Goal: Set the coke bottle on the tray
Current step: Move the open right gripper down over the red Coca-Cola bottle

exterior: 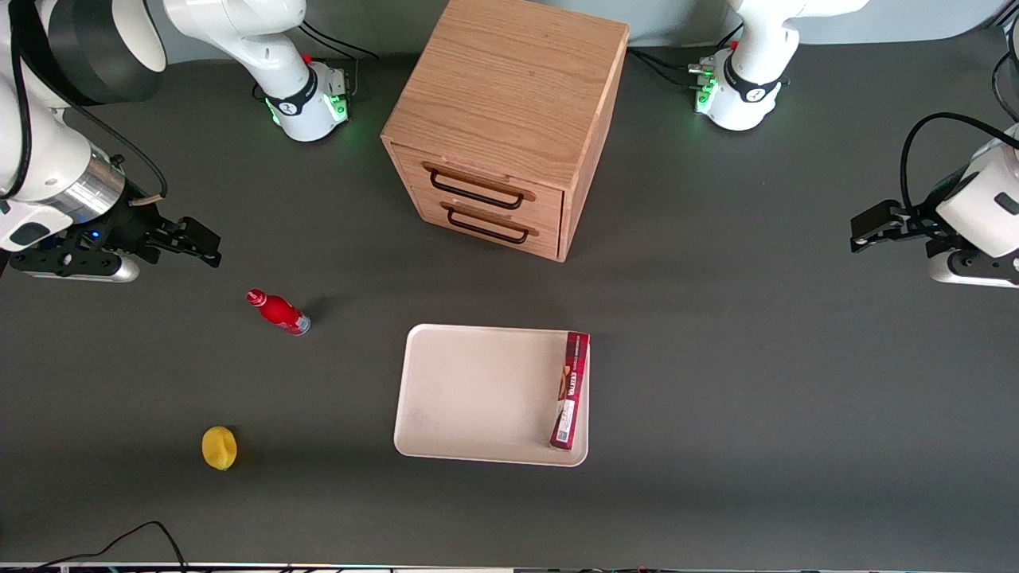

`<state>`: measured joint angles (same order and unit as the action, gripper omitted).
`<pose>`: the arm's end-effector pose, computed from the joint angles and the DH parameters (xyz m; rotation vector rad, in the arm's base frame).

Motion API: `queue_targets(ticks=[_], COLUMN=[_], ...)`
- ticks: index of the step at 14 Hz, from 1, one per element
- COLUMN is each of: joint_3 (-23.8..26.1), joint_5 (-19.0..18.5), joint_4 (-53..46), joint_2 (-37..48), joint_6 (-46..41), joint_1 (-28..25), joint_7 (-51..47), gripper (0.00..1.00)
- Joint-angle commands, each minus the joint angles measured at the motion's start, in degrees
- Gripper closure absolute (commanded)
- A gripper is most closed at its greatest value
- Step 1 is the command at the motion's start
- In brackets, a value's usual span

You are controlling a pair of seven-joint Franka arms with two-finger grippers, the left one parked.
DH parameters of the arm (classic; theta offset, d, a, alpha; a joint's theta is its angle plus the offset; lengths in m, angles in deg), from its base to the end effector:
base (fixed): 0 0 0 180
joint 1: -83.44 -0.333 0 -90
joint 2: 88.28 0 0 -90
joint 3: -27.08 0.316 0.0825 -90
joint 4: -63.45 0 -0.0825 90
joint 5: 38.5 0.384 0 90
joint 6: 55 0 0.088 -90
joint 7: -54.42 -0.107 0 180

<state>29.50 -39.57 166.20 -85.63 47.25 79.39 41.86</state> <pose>0.5489 0.0611 0.5627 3.1230 -0.1605 0.0630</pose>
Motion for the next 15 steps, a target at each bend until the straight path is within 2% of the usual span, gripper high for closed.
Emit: queue_targets(ticks=[1,5,7,8,15], joint_3=[-0.9,-1.0,-1.2,-1.2,0.7], joint_5=[1.2,1.6,6.1,6.3,6.1], joint_4=[-2.7,-3.9,-2.0,-0.2,21.7], joint_2=[-1.2,-2.1,-2.2,-2.5,-0.3], joint_6=[-3.3,-3.9,-4.0,-3.1,21.8], joint_1=[-0.6,0.0,3.0,3.2,3.0], joint_7=[1.1,0.6,2.4,4.6,7.3], gripper=[0.00,0.00,0.00,0.00,0.00])
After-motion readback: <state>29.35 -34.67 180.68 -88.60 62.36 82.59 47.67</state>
